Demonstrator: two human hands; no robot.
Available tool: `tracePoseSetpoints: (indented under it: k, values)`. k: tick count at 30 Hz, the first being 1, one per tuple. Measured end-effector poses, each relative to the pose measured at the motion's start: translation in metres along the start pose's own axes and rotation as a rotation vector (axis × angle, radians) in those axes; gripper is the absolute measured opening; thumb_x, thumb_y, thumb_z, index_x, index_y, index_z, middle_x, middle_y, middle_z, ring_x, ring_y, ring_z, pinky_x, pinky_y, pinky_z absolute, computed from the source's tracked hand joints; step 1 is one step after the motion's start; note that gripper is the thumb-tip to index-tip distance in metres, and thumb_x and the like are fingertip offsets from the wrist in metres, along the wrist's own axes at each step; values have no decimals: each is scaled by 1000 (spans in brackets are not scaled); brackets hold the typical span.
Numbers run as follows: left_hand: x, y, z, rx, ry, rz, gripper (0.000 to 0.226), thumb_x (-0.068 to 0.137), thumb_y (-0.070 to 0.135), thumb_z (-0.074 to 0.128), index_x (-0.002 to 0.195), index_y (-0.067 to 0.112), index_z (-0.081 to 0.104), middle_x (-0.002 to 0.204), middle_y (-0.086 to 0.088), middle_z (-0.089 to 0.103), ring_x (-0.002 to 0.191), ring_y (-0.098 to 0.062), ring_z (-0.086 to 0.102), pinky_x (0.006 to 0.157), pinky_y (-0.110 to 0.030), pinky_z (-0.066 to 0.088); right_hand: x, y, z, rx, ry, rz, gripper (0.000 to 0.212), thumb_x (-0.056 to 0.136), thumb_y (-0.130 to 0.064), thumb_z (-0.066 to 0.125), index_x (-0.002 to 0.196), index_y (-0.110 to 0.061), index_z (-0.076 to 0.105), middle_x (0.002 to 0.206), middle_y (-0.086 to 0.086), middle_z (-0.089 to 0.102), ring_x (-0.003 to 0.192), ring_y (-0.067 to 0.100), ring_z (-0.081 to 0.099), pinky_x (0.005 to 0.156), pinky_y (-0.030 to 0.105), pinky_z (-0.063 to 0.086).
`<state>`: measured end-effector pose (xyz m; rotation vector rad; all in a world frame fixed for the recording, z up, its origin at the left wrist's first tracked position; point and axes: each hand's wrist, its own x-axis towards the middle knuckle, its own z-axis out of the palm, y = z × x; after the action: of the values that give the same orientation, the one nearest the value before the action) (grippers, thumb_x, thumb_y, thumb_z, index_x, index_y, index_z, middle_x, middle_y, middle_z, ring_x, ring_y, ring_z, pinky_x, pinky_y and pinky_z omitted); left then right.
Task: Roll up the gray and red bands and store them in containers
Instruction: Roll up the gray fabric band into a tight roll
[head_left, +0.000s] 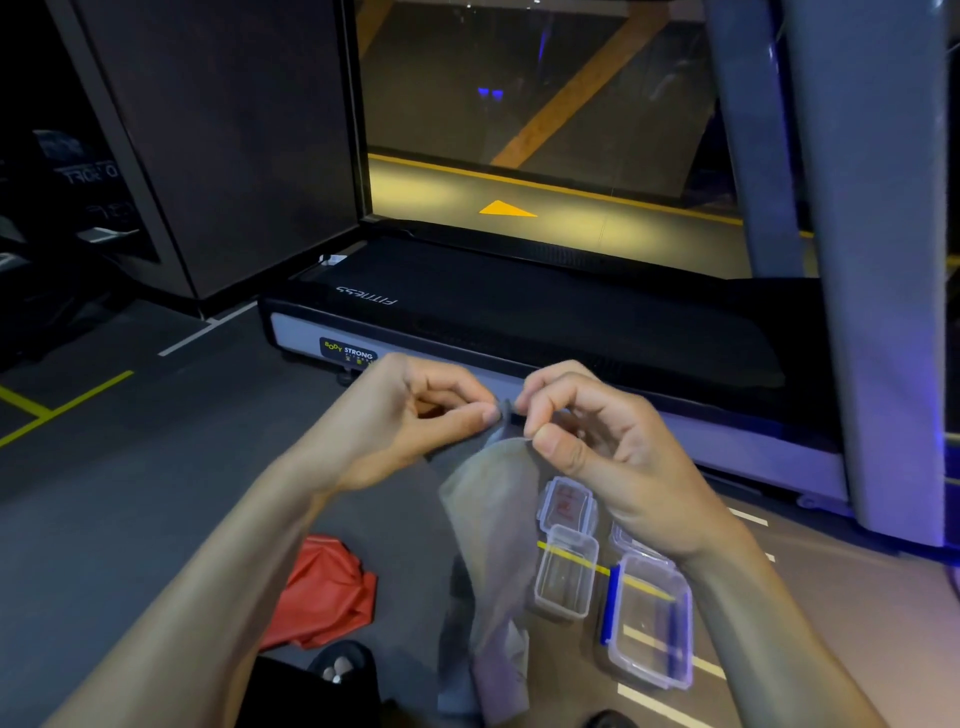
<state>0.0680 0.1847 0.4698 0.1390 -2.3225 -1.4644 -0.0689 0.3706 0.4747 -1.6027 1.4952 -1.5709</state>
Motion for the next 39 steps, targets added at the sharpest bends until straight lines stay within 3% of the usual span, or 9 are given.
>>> tracePoseSetpoints:
  k: [3,7,12,19,24,27,29,32,39]
  values:
    - [-2,1,1,-15,-9,7,16,90,27,73,95,13,78,88,-15,77,80,-33,71,77,-58,54,2,9,1,-74,96,42,3,97,-11,66,95,-11,68,98,-1,63,92,11,60,84,21,45]
    - [-2,4,4,-64,-30,27,14,92,17,71,99,6,77,92,-16,77,93,-47,69,85,-57,54,4,18,12,-97,218,57,8,96,-4,67,94,-11,69,95,-1,67,89,10,64,81,22,48]
    - [0,3,4,-66,-31,25,13,92,18,71,98,8,77,89,-13,77,85,-27,72,80,-46,56,4,18,17,-76,317,25,13,93,-2,70,90,-14,71,90,-4,71,87,11,67,80,23,49]
    - [0,2,5,-48,-41,41,9,94,14,70,97,9,77,82,-16,73,73,-13,61,69,-27,48,4,20,20,-70,372,18,12,91,-2,74,92,-14,74,90,1,74,88,21,69,82,36,55]
    - [0,3,6,-74,-60,40,10,96,15,69,98,8,76,84,-20,72,75,-19,60,71,-34,47,3,20,22,-38,405,19,16,88,-3,77,98,-16,73,90,-2,73,86,16,67,81,29,53]
    - [0,4,6,-84,-64,34,12,97,14,66,98,5,75,72,-15,65,63,-13,51,60,-30,40,3,20,22,-7,417,16,25,87,-4,78,106,-18,70,86,1,70,83,14,65,81,28,52]
    - [-1,4,6,-77,-69,39,13,97,16,66,99,6,74,75,-20,66,65,-15,52,62,-31,41,3,19,22,-3,417,7,28,87,-5,78,109,-19,69,86,2,69,83,14,65,82,29,52]
    - [-1,5,7,-85,-57,37,14,96,16,66,98,4,74,67,-8,63,60,-9,48,58,-23,39,2,18,21,-19,415,1,28,86,-5,79,109,-19,69,86,1,70,84,13,66,83,29,53]
    - [0,5,8,-74,-67,31,14,97,15,64,99,5,74,71,-5,66,64,-7,52,61,-17,41,3,21,22,-83,397,1,23,88,-6,78,106,-18,72,89,0,70,86,14,66,84,27,52]
